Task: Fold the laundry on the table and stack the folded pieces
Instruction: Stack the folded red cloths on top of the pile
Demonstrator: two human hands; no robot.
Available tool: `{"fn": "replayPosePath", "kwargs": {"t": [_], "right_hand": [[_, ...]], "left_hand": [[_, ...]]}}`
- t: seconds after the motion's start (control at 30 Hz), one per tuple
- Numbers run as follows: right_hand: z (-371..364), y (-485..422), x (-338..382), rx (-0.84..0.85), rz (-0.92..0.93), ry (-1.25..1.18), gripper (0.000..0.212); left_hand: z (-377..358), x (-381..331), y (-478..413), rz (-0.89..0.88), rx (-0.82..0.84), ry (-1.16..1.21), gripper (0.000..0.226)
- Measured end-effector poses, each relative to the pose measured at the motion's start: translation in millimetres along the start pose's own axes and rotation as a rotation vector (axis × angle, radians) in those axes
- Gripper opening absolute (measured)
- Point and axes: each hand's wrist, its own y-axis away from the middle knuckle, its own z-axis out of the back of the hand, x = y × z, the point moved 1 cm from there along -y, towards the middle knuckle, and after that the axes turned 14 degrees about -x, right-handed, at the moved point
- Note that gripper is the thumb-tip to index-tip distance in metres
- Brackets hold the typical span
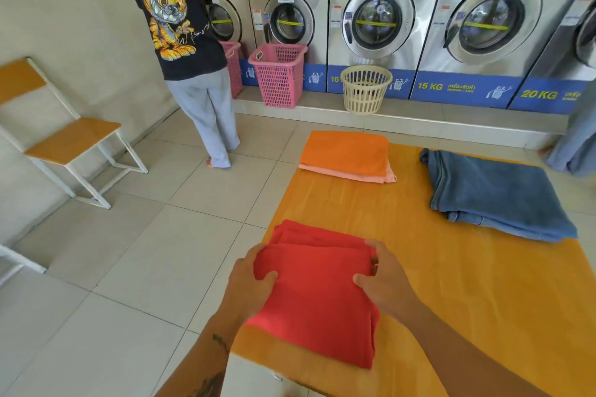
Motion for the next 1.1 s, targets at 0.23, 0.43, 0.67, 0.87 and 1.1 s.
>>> {"fn": "replayPosePath", "kwargs": {"t": [0.23, 0.43, 0.67, 0.87, 1.1], "right_hand": [[-2.2, 11.7, -6.9, 0.074, -0.216, -0.202, 0.086], [-17.2, 23.7, -0.9, -0.151, -0.212, -0.169, 0.079], [-11.6, 18.8, 22.0, -0.354, -0.118, -0.048, 0.075], [-20.8, 38.8, -5.8, -0.199, -0.315, -0.029, 0.083], [-27.3, 56.7, -9.3, -0.309, -0.290, -0.040, 0.072]], "left_hand": [[7.0, 5.6, -3.3, -0.113, 0.084, 0.114, 0.067], [4.6, -3.8, -20.2, -0.165, 0.156, 0.309, 0.063], [1.7, -3.6, -39.3, -0.168, 0.233, 0.357, 0.061], [0.2, -0.3, -47.4, -0.127, 0.502, 0.249, 0.062], [-0.1, -5.3, -40.3, -0.137, 0.515, 0.327, 0.052]]}}
